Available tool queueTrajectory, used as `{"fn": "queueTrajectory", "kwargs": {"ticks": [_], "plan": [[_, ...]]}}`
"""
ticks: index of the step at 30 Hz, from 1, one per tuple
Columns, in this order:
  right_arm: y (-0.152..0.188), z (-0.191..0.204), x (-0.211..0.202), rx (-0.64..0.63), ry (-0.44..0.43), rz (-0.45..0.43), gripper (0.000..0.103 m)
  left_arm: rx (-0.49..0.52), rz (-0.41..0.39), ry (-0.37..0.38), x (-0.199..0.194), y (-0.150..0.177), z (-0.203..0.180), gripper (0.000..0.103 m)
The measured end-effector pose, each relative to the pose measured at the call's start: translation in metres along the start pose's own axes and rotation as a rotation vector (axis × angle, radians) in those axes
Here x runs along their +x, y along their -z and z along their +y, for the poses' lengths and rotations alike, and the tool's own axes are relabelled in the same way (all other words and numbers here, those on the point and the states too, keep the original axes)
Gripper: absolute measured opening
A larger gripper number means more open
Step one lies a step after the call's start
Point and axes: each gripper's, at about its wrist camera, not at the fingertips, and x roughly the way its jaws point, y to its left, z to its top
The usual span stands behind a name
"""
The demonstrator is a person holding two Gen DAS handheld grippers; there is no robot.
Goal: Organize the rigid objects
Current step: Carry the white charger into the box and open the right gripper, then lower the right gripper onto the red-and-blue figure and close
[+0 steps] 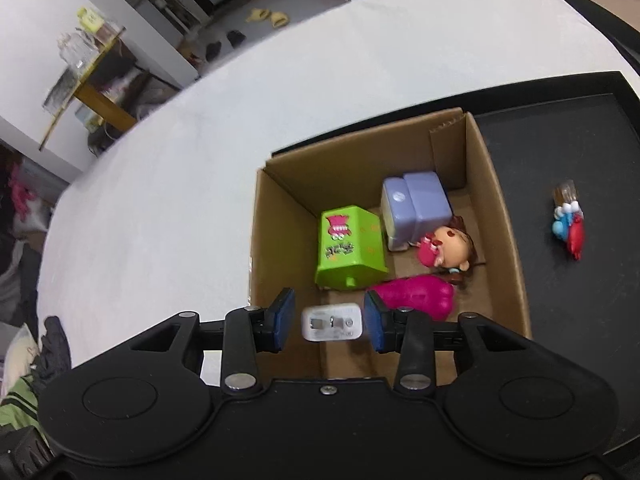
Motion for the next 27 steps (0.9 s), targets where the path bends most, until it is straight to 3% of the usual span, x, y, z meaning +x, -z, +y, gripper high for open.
{"fn": "queueTrajectory", "kwargs": {"ticks": [11,27], "plan": [[-0.002,-0.027,-0.027,0.020,0.014,-0.023,0.043,0.002,-0.001,-0.003,0.001,0.000,0.000,0.017],[-0.002,-0.058,-0.053,-0.019,0.043,-0.044,0.055,0.009,-0.003,-0.010,0.002,0.000,0.001,0.018]]}}
